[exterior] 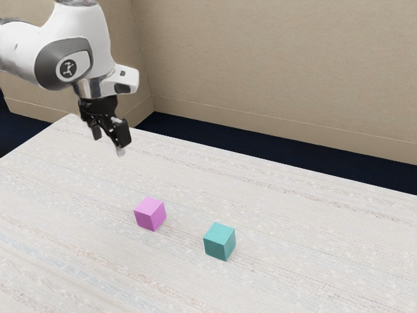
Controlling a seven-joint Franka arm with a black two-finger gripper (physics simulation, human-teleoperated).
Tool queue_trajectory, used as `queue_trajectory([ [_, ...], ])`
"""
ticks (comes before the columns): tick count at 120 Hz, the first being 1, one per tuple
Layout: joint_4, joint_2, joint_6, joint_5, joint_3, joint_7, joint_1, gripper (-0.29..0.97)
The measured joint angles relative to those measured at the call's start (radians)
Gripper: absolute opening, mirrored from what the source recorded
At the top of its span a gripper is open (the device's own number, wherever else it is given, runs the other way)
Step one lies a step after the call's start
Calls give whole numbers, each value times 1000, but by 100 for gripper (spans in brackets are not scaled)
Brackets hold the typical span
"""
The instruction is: Pick up the blue block with one arm, and put the blue block on the pink block with one arm
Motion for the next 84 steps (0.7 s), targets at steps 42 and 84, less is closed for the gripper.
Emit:
queue_trajectory([
  [42, -128, -27, 58, -53, -19, -78, -89, 68],
  [84, -116, 86, 52, -142, -102, -171, -138, 68],
])
